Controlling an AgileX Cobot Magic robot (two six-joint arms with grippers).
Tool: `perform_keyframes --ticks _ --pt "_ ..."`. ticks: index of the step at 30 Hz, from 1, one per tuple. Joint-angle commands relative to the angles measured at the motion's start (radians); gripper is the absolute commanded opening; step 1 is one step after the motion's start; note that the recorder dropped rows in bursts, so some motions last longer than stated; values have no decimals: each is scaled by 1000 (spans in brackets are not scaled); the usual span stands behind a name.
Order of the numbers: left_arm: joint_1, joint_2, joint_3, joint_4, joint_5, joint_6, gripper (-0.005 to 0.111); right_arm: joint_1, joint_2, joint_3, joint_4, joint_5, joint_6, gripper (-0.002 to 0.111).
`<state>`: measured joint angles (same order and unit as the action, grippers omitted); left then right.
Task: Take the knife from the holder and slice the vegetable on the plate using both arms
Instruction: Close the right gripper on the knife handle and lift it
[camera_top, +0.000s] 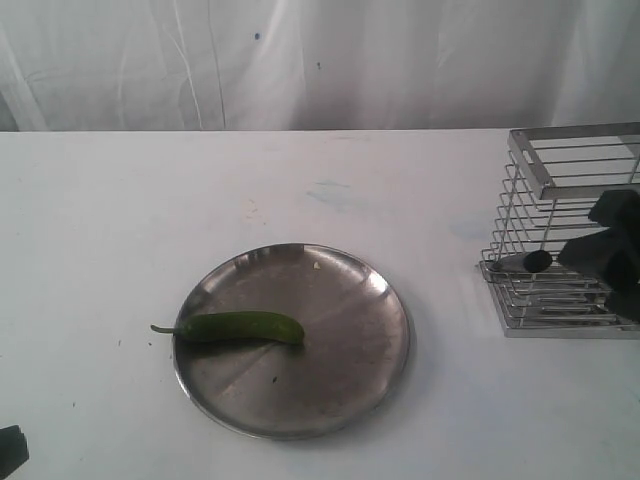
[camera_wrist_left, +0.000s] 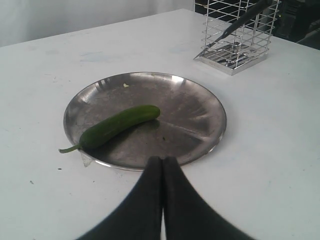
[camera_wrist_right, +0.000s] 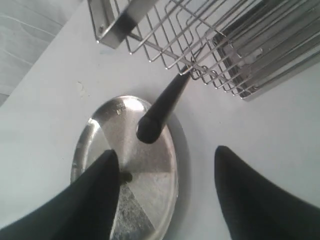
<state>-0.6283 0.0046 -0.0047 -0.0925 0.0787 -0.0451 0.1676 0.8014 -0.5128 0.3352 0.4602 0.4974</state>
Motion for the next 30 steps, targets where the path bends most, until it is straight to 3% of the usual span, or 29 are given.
perform_keyframes --ticks 1,26,30 --pt "-2 -5 5 -12 -3 1 0 1 47 5 27 -79 6 53" --pt "-2 -5 5 -12 -3 1 0 73 426 -92 73 -257 -33 53" --pt "-2 -5 5 -12 -3 1 0 73 448 -94 73 -282 -49 48"
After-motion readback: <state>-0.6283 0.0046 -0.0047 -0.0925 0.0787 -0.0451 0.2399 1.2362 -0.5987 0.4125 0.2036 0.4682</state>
